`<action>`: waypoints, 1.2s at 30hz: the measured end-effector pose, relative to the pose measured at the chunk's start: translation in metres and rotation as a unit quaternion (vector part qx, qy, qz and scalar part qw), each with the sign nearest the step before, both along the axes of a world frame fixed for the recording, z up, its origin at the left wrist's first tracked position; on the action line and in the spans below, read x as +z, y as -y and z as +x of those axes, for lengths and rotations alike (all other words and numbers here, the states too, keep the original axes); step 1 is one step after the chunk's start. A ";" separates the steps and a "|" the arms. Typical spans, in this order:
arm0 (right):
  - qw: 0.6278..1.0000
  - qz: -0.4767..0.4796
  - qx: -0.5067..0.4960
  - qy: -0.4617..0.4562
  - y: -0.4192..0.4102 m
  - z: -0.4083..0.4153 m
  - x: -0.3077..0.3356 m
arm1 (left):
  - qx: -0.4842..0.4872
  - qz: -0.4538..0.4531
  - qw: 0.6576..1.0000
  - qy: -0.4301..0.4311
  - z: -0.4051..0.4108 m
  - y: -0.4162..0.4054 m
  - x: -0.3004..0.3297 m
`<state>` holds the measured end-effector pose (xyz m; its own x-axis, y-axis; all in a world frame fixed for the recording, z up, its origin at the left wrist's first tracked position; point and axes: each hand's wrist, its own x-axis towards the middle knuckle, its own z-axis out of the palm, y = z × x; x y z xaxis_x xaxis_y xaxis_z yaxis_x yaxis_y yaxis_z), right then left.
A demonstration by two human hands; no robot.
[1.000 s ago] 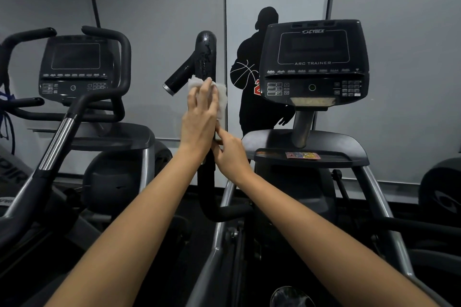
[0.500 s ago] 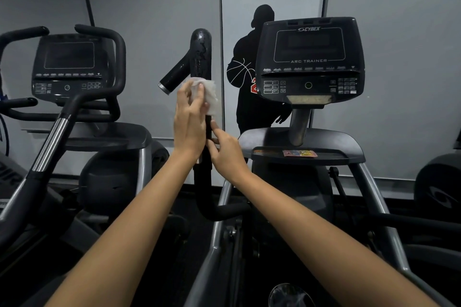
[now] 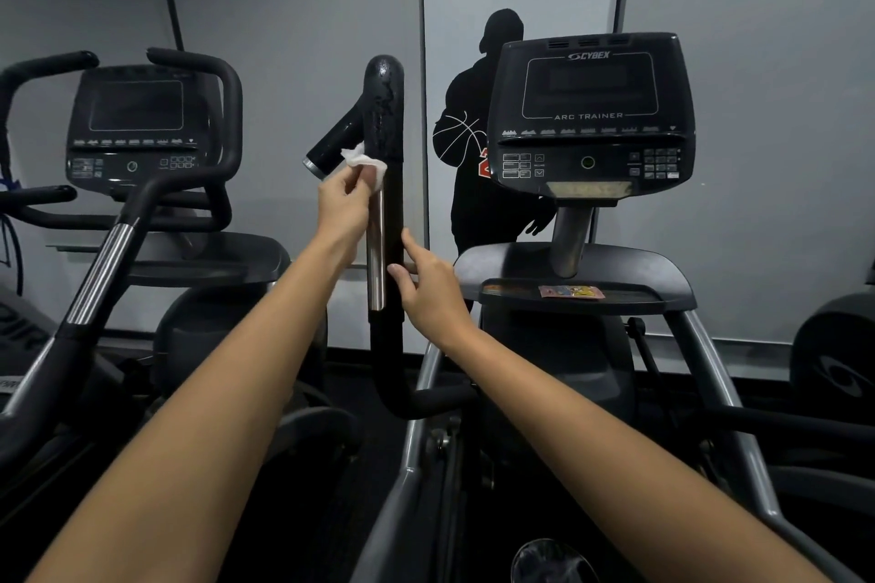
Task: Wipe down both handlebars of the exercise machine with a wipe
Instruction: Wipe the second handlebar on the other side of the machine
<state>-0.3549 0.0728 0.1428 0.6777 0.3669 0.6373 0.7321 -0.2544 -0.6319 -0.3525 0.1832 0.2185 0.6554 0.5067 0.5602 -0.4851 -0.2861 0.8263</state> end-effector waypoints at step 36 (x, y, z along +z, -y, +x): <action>0.994 0.097 -0.048 -0.018 -0.006 0.036 0.111 | 0.115 0.141 0.979 0.095 -0.001 0.012 -0.010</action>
